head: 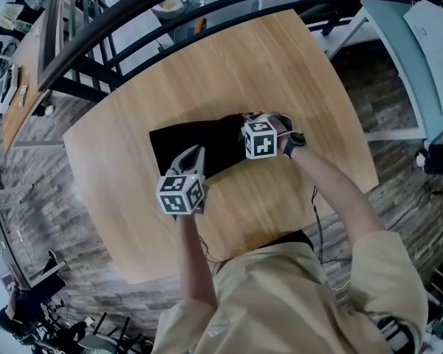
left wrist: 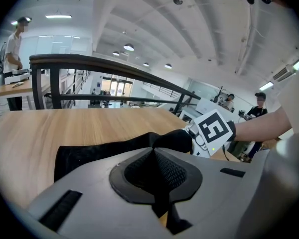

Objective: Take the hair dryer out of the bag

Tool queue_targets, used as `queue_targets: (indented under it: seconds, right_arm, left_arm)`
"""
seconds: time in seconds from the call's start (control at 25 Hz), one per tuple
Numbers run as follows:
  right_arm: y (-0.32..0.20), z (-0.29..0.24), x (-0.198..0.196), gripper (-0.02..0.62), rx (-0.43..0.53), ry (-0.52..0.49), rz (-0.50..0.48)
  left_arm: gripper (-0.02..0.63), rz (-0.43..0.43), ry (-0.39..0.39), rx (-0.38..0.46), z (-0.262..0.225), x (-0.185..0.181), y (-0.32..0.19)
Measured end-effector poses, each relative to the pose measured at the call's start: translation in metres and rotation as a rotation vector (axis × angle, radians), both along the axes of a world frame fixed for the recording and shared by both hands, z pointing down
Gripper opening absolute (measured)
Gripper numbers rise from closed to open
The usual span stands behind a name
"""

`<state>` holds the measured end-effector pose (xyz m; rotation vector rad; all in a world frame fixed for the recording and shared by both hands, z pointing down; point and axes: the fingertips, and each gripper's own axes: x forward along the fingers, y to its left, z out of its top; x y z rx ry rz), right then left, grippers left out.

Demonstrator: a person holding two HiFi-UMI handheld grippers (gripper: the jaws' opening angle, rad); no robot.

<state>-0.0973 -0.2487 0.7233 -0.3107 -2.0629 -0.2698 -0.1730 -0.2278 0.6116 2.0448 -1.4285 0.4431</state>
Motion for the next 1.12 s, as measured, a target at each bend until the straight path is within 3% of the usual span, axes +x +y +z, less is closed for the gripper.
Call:
queue_targets:
  seconds: [0.24, 0.32, 0.76, 1.12]
  right_arm:
    - [-0.001, 0.006, 0.0, 0.206, -0.196, 0.03, 0.059]
    - [0.0, 0.004, -0.001, 0.195, -0.214, 0.031, 0.078]
    - [-0.001, -0.022, 0.002, 0.167, -0.048, -0.059, 0.085]
    - [0.0, -0.069, 0.03, 0.161, 0.106, -0.103, 0.053]
  left_arm:
    - [0.018, -0.014, 0.008, -0.013, 0.005, -0.003, 0.001]
    - [0.018, -0.021, 0.013, -0.018, 0.007, -0.006, 0.001]
    - [0.018, -0.089, 0.075, -0.04, 0.014, -0.019, 0.0]
    - [0.018, -0.116, 0.091, -0.04, 0.019, -0.016, 0.004]
